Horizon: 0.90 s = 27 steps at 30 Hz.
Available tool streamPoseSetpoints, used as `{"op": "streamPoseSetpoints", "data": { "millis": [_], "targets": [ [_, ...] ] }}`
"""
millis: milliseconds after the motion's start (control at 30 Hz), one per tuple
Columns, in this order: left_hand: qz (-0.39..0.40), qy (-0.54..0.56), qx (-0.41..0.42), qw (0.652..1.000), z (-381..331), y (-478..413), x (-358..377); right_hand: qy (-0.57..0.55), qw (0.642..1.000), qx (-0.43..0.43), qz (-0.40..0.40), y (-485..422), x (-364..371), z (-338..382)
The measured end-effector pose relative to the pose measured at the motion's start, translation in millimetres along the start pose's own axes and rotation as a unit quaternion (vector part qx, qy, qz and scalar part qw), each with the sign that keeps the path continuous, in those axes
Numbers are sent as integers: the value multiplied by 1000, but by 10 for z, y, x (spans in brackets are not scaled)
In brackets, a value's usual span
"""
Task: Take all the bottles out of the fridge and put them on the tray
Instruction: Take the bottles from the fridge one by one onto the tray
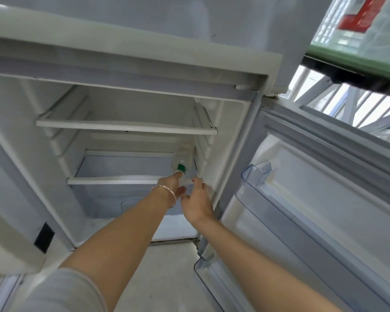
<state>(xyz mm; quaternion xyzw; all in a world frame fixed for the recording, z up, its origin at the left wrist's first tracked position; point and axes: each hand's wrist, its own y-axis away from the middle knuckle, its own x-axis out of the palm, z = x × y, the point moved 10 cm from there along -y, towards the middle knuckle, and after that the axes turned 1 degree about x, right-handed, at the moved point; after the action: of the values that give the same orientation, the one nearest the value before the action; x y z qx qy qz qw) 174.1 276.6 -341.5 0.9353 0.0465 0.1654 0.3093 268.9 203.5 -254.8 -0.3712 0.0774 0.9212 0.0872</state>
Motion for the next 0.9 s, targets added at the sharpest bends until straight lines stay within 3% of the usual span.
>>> {"op": "streamPoseSetpoints", "data": {
  "millis": [100, 200, 333, 467, 633, 767, 900],
  "targets": [
    [-104, -97, 160, 977, -514, 388, -348, 20, 1000, -14, 12, 55, 38, 126],
    [-170, -256, 282, 909, -1125, 985, -467, 1, 999, -38, 27, 159, 78, 372],
    [-206, -395, 385, 808, -1669, 1682, -413, -56, 995, -76, 45, 378, 100, 768],
    [-243, -463, 447, 726, -1984, 2366, -283, -83, 992, -98, 11, 542, -88, 1072],
    [-244, -519, 546, 611, -2246, 3262, 87, -122, 980, -151, 47, 785, -433, 1510],
    [-240, -486, 604, 585, -2565, 3848, 303, -161, 959, -233, 19, 1056, -1057, 1834],
    [-192, -337, 663, 640, -2944, 4386, 549, -154, 941, -295, -62, 1297, -1894, 2128]
  ]
}}
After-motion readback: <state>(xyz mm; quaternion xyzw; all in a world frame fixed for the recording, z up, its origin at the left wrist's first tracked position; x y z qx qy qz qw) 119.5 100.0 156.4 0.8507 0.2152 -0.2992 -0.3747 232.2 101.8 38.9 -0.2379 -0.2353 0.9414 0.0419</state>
